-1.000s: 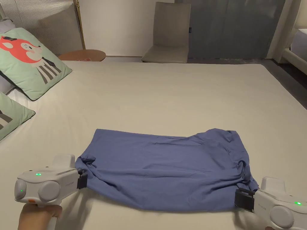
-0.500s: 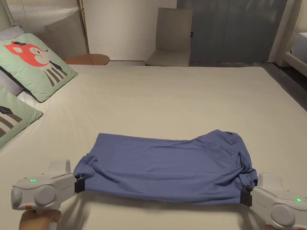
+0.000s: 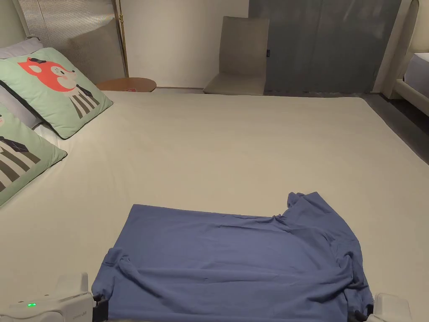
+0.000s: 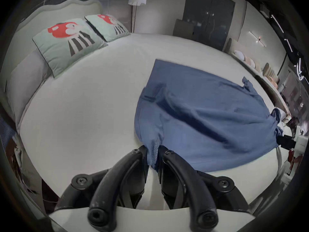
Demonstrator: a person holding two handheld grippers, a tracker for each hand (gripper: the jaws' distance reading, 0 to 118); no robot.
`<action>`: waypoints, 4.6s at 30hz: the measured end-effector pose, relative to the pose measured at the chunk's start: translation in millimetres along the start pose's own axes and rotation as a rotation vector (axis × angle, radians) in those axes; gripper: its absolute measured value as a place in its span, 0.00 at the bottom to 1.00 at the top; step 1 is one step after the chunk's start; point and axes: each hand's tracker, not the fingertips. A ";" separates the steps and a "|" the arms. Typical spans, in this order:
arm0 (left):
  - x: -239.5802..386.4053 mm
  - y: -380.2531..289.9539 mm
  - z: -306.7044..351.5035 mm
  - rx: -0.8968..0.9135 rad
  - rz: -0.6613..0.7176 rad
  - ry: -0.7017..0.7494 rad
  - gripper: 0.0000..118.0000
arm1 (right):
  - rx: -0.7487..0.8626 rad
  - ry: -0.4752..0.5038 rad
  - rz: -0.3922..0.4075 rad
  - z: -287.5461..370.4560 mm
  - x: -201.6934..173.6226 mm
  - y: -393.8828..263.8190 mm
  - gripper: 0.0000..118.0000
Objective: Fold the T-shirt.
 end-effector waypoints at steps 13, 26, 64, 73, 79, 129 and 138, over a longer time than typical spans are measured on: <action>21.8 44.3 47.2 0.276 0.090 -0.017 0.87 | 0.293 -0.047 0.072 54.7 -33.9 52.1 0.91; 101.0 97.9 127.0 0.766 -0.088 -0.021 0.72 | 0.719 -0.067 0.186 122.0 -88.2 113.8 0.81; 50.9 245.3 -172.1 -0.029 -0.095 -0.011 0.34 | 0.501 -0.043 0.224 -48.2 -80.8 189.8 0.01; 64.3 237.9 -161.5 0.041 -0.176 0.003 0.03 | 0.353 -0.010 0.102 -76.9 -47.8 201.0 0.02; 61.6 232.9 -106.8 0.162 -0.166 -0.040 0.03 | 0.112 -0.102 0.038 -142.6 -1.7 234.8 0.84; -0.8 23.2 -18.4 0.037 -0.058 0.031 0.04 | 0.051 -0.097 0.021 0.3 18.8 10.1 0.05; 33.0 72.5 42.0 0.396 -0.004 -0.091 0.92 | 0.407 -0.090 0.019 73.0 -23.5 68.6 0.87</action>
